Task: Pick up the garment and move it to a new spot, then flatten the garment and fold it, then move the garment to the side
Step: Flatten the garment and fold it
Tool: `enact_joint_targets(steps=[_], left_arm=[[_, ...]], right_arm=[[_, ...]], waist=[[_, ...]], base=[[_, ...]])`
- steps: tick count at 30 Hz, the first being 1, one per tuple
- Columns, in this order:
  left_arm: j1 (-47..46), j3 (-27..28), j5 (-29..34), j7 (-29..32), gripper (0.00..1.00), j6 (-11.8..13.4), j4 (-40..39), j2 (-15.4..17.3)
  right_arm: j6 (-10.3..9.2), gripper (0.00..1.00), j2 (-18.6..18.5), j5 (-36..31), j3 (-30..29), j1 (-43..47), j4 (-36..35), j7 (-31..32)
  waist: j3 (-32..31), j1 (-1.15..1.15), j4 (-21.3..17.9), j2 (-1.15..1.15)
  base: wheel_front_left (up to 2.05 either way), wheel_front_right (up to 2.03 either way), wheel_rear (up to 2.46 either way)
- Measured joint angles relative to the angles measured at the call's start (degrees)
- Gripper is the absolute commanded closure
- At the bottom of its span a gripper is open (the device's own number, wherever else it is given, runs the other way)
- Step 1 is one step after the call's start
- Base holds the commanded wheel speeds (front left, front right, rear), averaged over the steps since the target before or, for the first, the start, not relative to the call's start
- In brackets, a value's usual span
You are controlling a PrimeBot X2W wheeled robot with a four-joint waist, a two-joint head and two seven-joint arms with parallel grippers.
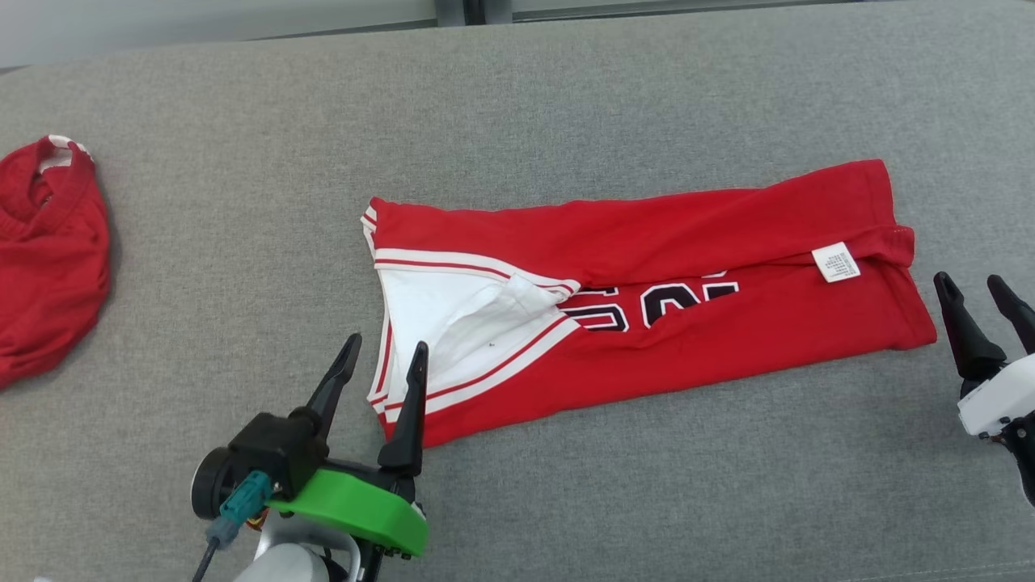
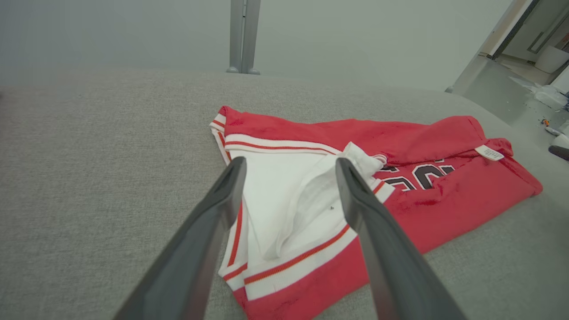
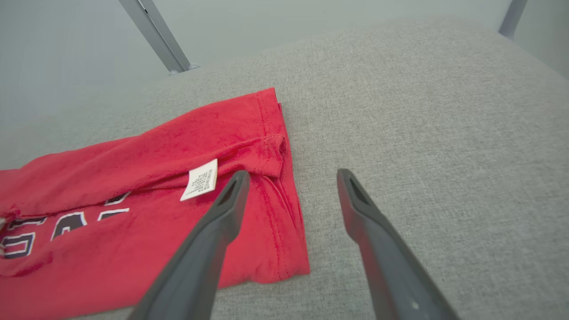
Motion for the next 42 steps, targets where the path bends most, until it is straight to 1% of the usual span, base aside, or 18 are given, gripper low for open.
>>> enact_joint_targets(steps=[3,5,7,8,9,10,13,16,19,20,27,33,38,42], left_arm=[[5.6,6.8,7.2,-0.1,0.00,1.3,-1.2,-4.4],[9.0,10.5,11.0,-0.1,0.00,1.0,-1.9,-7.3],[11.6,14.3,15.0,-0.1,0.00,-0.1,-2.6,-10.3],[12.5,15.4,16.7,-0.1,0.00,-0.7,-2.8,-11.2],[14.5,18.0,20.3,-0.1,0.00,-2.1,-2.8,-13.1],[15.2,19.1,21.8,-0.1,0.00,-2.8,-2.8,-14.2],[16.9,21.8,25.6,-0.1,0.00,-4.8,-2.7,-16.9],[18.2,23.3,29.4,-0.1,0.00,-6.1,-2.4,-18.6],[19.0,23.8,32.5,-0.1,0.00,-6.9,-1.9,-19.7],[19.3,23.9,33.6,-0.1,0.00,-7.4,-1.7,-20.5],[20.0,23.5,35.4,-0.1,0.00,-9.0,-1.1,-22.0],[19.5,23.0,36.1,-0.1,0.00,-10.1,-0.7,-22.2],[18.5,22.6,36.2,-0.1,0.00,-10.4,-0.8,-22.3],[18.1,22.2,35.9,-0.1,0.00,-10.0,-0.9,-22.3]], right_arm=[[0.00,0.00,3.3,-5.4,-5.1,2.4,-1.3,-0.1],[0.00,0.00,5.7,-7.8,-7.6,4.4,-2.0,-0.1],[0.00,0.00,7.9,-10.3,-9.7,5.8,-2.2,-0.1],[0.00,0.00,8.5,-11.0,-10.5,6.2,-2.2,-0.1],[-0.01,0.00,10.0,-12.2,-12.6,7.0,-1.4,-0.1],[-0.01,0.00,10.7,-12.5,-13.4,7.3,-0.9,-0.1],[-0.01,0.00,12.7,-11.9,-15.3,7.7,1.8,-0.1],[0.00,0.00,13.2,-11.3,-16.7,7.2,5.4,0.0],[-0.01,0.00,13.4,-11.0,-17.5,4.7,9.0,1.1],[-0.01,0.00,13.2,-11.6,-17.6,2.7,11.3,2.4],[-0.01,0.00,12.7,-13.8,-18.7,-4.2,19.9,7.2],[0.00,0.00,11.5,-15.2,-19.0,-8.8,26.0,10.8],[0.00,0.00,11.3,-15.5,-18.2,-11.0,29.0,15.0],[0.00,0.00,11.6,-14.8,-17.1,-11.5,29.6,18.4]], waist=[[-1.4,0.00,-0.5,0.00],[-2.3,0.00,-0.8,0.00],[-3.4,0.00,-0.8,0.00],[-3.8,0.00,-0.8,0.00],[-4.8,0.00,-0.6,0.00],[-5.2,0.00,-0.3,0.00],[-6.1,0.00,0.9,0.00],[-6.9,0.00,2.4,0.00],[-7.5,0.00,4.0,0.00],[-7.8,0.00,5.0,0.00],[-7.9,0.00,8.5,0.00],[-6.1,0.00,10.5,0.00],[-4.2,0.00,11.5,0.00],[-3.2,0.00,11.9,0.00]], base=[[0.00,0.00,0.00],[0.00,0.00,0.00],[0.00,0.00,0.00],[0.00,0.00,0.00],[0.00,0.00,0.00],[0.00,0.00,0.00],[0.00,0.00,0.00],[0.00,0.00,0.00],[0.00,0.00,0.00],[0.00,0.00,0.00],[0.00,0.00,0.00],[0.00,0.00,0.00],[0.00,0.00,0.00],[0.00,0.00,0.00]])
